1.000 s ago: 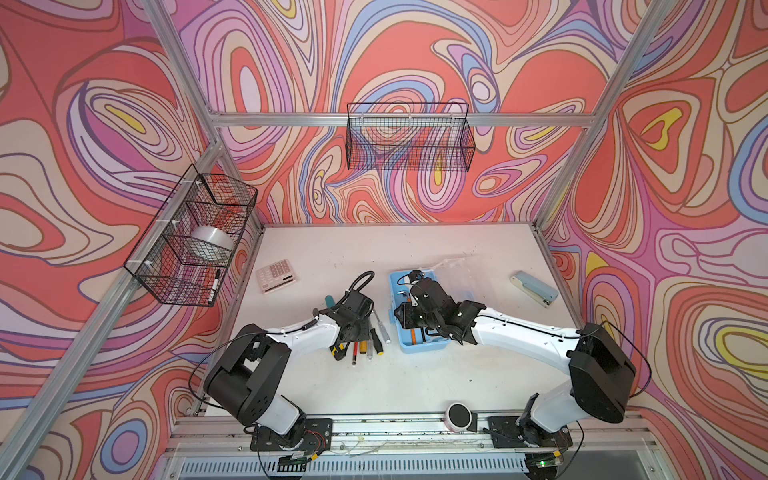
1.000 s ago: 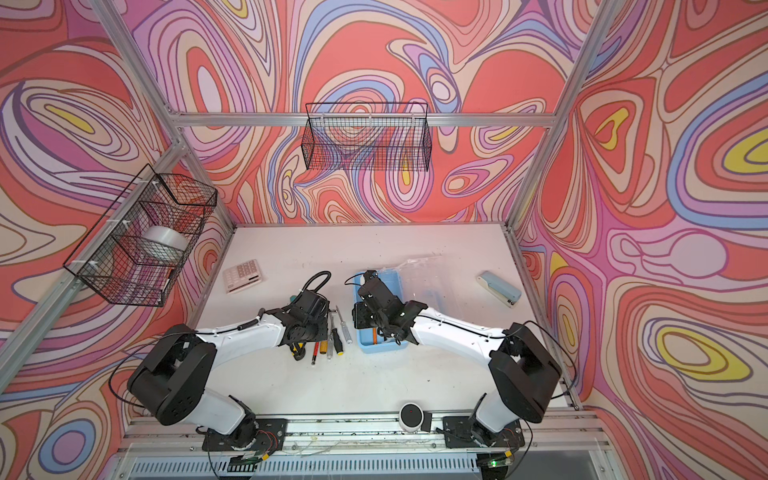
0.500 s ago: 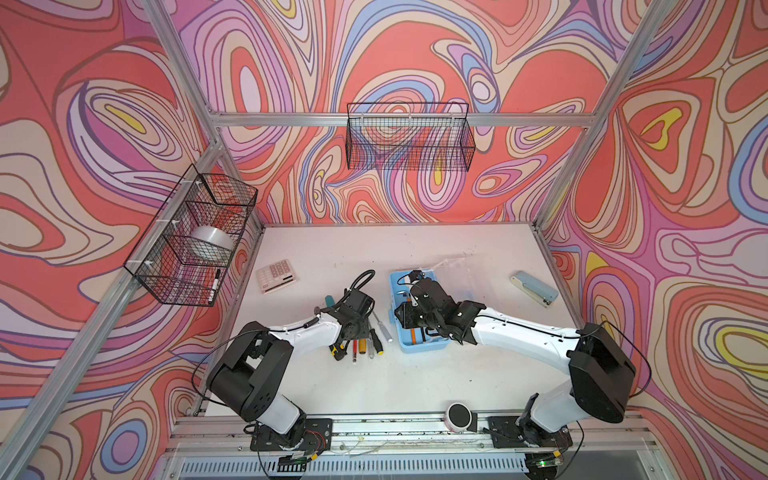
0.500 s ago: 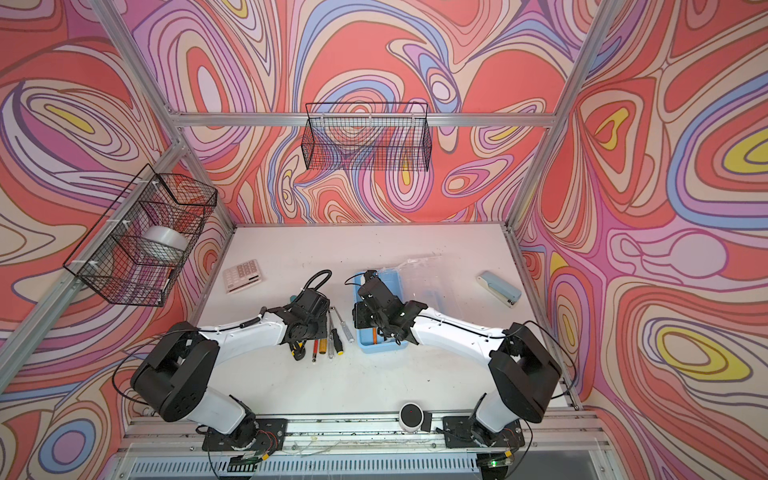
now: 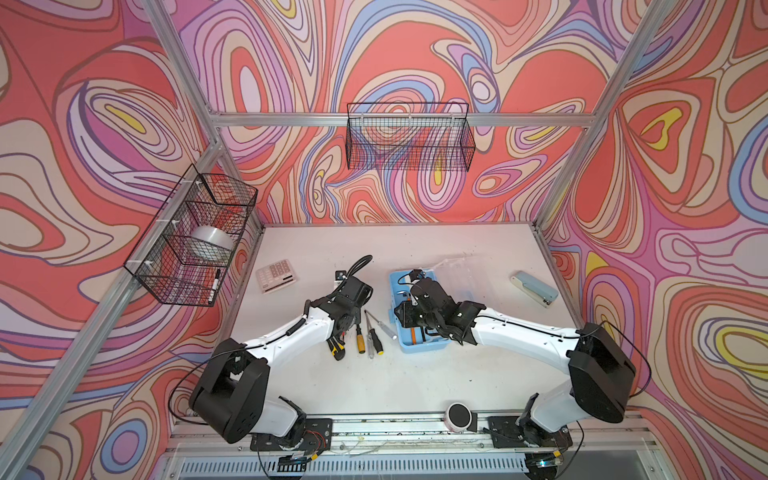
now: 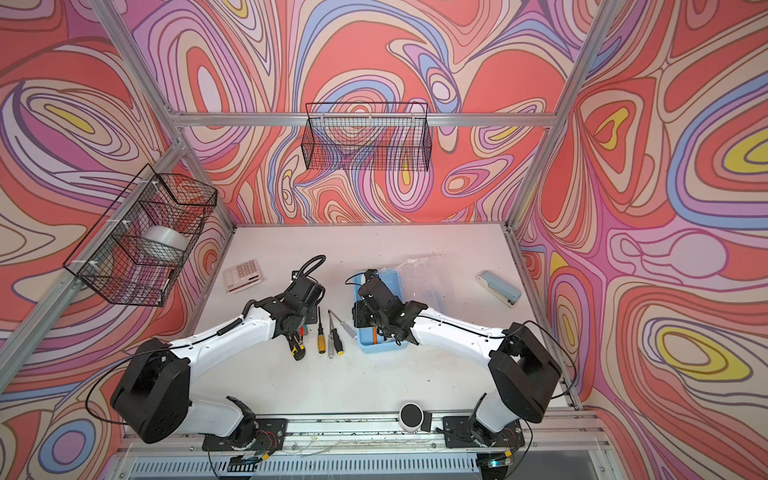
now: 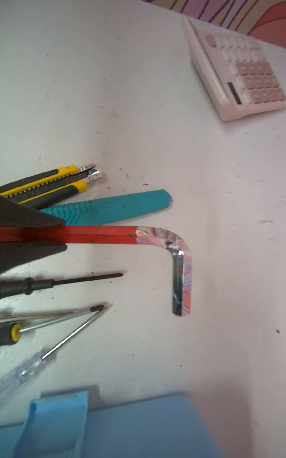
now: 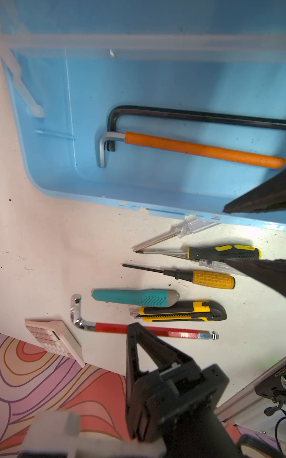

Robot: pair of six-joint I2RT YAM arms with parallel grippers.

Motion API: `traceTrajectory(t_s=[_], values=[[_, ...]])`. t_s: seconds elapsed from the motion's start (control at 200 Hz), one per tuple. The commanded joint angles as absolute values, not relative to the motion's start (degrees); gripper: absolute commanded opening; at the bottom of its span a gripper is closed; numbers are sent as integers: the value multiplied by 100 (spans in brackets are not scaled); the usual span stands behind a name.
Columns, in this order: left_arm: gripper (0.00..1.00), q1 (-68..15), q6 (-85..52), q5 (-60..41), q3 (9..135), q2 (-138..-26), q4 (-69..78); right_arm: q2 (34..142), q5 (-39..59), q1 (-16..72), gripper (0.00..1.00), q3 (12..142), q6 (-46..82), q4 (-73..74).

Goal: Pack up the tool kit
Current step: 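Grasp the red-handled hex key with the left gripper, then lift the red hex key and carry it over the blue box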

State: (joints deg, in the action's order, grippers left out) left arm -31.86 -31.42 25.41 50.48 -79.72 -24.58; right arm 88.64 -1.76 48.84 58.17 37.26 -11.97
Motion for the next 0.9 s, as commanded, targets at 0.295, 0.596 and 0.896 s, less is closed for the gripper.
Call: traceTrajectory(t_s=[0.295,0.596,0.896], values=[[0,-3806,-3931,883,5248,-7320,-1290,7988,-1474,4871,31,5098,3926,-754],[0,-4454,-4592,650,5413,-8051,-480,7462,-1859,4882,31,4739,3876,-575],[0,-4530,-4834,559,5742,-8725,-228,7466,-1825,4873,31,4685,3899,-536]])
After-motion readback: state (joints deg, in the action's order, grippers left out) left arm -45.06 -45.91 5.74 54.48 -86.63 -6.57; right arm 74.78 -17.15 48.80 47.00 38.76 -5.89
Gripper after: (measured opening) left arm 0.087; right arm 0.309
